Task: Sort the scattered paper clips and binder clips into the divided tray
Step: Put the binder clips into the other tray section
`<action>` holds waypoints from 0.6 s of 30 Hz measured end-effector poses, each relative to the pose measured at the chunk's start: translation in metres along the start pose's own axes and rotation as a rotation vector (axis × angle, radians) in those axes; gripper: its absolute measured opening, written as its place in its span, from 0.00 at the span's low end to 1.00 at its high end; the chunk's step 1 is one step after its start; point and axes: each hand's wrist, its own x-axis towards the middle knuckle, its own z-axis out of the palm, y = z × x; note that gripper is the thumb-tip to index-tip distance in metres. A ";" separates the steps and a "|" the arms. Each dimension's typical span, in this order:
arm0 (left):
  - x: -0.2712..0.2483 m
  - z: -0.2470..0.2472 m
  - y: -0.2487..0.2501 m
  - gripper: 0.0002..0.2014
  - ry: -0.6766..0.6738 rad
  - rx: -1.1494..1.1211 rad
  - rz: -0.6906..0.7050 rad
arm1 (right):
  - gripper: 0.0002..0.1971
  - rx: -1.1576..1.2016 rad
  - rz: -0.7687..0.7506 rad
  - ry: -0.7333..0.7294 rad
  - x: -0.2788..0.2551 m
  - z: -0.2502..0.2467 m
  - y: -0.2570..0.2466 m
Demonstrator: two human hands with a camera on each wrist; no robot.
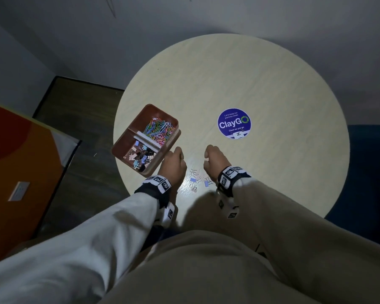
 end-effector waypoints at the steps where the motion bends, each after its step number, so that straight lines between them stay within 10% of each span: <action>1: -0.001 -0.003 0.000 0.03 0.014 -0.094 -0.059 | 0.11 0.156 0.050 0.016 -0.002 -0.003 0.004; 6: -0.016 -0.011 0.003 0.11 -0.065 -0.779 -0.305 | 0.09 0.826 0.293 0.054 -0.015 -0.012 0.020; 11: -0.020 -0.019 0.025 0.13 -0.175 -0.998 -0.397 | 0.03 1.082 0.403 -0.034 -0.030 -0.020 0.020; 15: -0.014 -0.012 0.035 0.18 -0.263 -0.941 -0.422 | 0.16 0.655 0.261 0.010 -0.042 -0.012 0.024; 18: -0.013 -0.003 0.032 0.14 -0.228 -0.301 -0.078 | 0.27 0.068 0.135 -0.010 -0.054 -0.008 0.028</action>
